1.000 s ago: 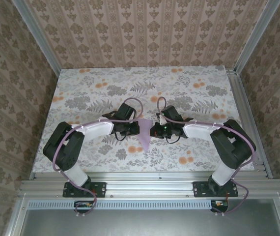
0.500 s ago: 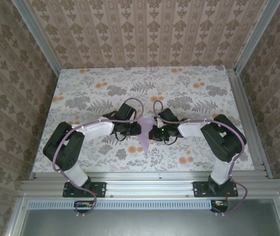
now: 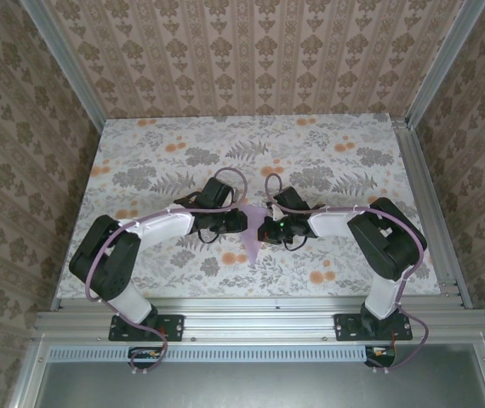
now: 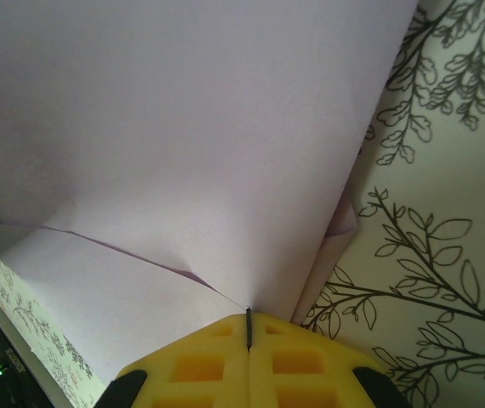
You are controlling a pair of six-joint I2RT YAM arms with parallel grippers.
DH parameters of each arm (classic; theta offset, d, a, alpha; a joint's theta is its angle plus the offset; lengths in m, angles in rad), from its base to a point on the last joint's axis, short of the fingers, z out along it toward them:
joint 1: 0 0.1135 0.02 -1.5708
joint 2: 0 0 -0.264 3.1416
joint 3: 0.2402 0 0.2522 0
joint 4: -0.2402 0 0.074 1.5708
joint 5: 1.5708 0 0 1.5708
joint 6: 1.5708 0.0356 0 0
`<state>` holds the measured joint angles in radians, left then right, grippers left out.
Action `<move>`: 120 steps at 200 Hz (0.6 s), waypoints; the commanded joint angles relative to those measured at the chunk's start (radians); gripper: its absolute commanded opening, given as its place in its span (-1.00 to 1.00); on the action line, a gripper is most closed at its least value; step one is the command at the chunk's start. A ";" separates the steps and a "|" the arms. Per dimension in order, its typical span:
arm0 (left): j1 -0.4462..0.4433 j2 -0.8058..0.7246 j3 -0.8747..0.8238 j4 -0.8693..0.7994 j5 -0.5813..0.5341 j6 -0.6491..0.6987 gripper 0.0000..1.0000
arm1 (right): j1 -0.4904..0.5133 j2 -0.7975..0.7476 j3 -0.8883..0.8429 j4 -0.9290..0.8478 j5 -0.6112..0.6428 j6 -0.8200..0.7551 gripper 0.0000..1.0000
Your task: Fold a paper plane with a square sheet of paper (pick it up from the middle)
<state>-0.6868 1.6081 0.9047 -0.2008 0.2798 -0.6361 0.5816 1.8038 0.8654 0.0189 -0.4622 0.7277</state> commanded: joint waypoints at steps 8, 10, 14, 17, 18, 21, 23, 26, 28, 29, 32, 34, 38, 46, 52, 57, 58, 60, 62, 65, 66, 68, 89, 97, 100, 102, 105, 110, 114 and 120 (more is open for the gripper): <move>0.000 -0.010 0.013 -0.009 0.039 -0.010 -0.49 | 0.003 0.024 -0.003 -0.025 0.029 -0.017 -1.00; 0.000 -0.011 0.014 -0.010 0.039 -0.009 -0.49 | 0.003 0.025 -0.003 -0.025 0.029 -0.018 -1.00; 0.000 -0.012 0.015 -0.012 0.039 -0.008 -0.52 | 0.003 0.025 -0.003 -0.025 0.030 -0.018 -1.00; 0.000 -0.012 0.015 -0.012 0.040 -0.010 -0.53 | 0.003 0.024 -0.004 -0.025 0.029 -0.017 -1.00; 0.000 -0.012 0.014 -0.012 0.041 -0.010 -0.54 | 0.003 0.024 -0.004 -0.024 0.028 -0.017 -1.00; 0.000 -0.013 0.016 -0.012 0.041 -0.011 -0.55 | 0.003 0.024 -0.003 -0.023 0.029 -0.019 -1.00; 0.000 -0.013 0.015 -0.011 0.041 -0.012 -0.56 | 0.003 0.024 -0.004 -0.023 0.030 -0.019 -1.00; 0.000 -0.014 0.014 -0.011 0.042 -0.013 -0.57 | 0.003 0.025 -0.003 -0.022 0.029 -0.019 -1.00; 0.000 -0.013 0.015 -0.010 0.042 -0.015 -0.58 | 0.003 0.024 -0.003 -0.021 0.028 -0.019 -1.00; 0.000 -0.013 0.016 -0.010 0.042 -0.015 -0.58 | 0.003 0.024 -0.003 -0.020 0.028 -0.019 -1.00; 0.000 -0.013 0.015 -0.008 0.044 -0.017 -0.60 | 0.003 0.025 -0.003 -0.020 0.028 -0.018 -1.00; 0.000 -0.013 0.016 -0.007 0.046 -0.016 -0.61 | 0.003 0.025 -0.004 -0.020 0.028 -0.018 -1.00; 0.000 -0.012 0.015 -0.004 0.048 -0.018 -0.64 | 0.003 0.026 -0.003 -0.019 0.027 -0.017 -1.00; 0.000 -0.006 0.017 0.001 0.053 -0.023 -0.67 | 0.003 0.026 -0.005 -0.016 0.025 -0.017 -1.00; 0.000 -0.004 0.019 0.006 0.058 -0.024 -0.69 | 0.003 0.027 -0.006 -0.016 0.025 -0.016 -1.00; -0.001 0.002 0.019 0.010 0.063 -0.026 -0.70 | 0.003 0.026 -0.006 -0.016 0.025 -0.017 -1.00; -0.002 0.002 0.020 0.010 0.064 -0.026 -0.70 | 0.003 0.026 -0.006 -0.015 0.025 -0.016 -1.00; -0.001 0.004 0.020 0.012 0.066 -0.028 -0.71 | 0.003 0.026 -0.006 -0.016 0.025 -0.016 -1.00; -0.001 0.005 0.021 0.012 0.068 -0.027 -0.71 | 0.003 0.025 -0.007 -0.016 0.025 -0.016 -1.00; -0.002 0.008 0.022 0.014 0.070 -0.028 -0.72 | 0.003 0.026 -0.008 -0.015 0.025 -0.017 -1.00; -0.002 0.008 0.024 0.015 0.070 -0.028 -0.72 | 0.003 0.025 -0.008 -0.014 0.025 -0.016 -1.00; -0.002 0.010 0.023 0.016 0.071 -0.028 -0.72 | 0.003 0.026 -0.008 -0.013 0.025 -0.016 -1.00; -0.009 0.029 0.036 0.018 0.079 -0.024 -0.74 | 0.003 0.024 -0.012 -0.011 0.024 -0.016 -1.00; -0.010 0.038 0.044 0.018 0.083 -0.022 -0.74 | 0.003 0.022 -0.011 -0.009 0.022 -0.016 -1.00; -0.011 0.040 0.045 0.018 0.084 -0.022 -0.74 | 0.003 0.022 -0.011 -0.008 0.022 -0.015 -1.00; -0.012 0.043 0.045 0.018 0.085 -0.021 -0.74 | 0.003 0.022 -0.011 -0.008 0.022 -0.014 -1.00; -0.013 0.045 0.048 0.018 0.086 -0.020 -0.74 | 0.003 0.023 -0.011 -0.008 0.022 -0.014 -1.00; -0.013 0.050 0.051 0.018 0.088 -0.020 -0.74 | 0.003 0.022 -0.012 -0.007 0.020 -0.014 -1.00; -0.013 0.052 0.052 0.020 0.089 -0.020 -0.74 | 0.003 0.023 -0.012 -0.007 0.020 -0.014 -1.00; -0.013 0.058 0.057 0.022 0.091 -0.020 -0.74 | 0.003 0.023 -0.011 -0.007 0.020 -0.014 -1.00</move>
<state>-0.6910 1.6375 0.9268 -0.1864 0.3420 -0.6506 0.5816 1.8038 0.8650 0.0200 -0.4625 0.7280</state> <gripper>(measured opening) 0.131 0.068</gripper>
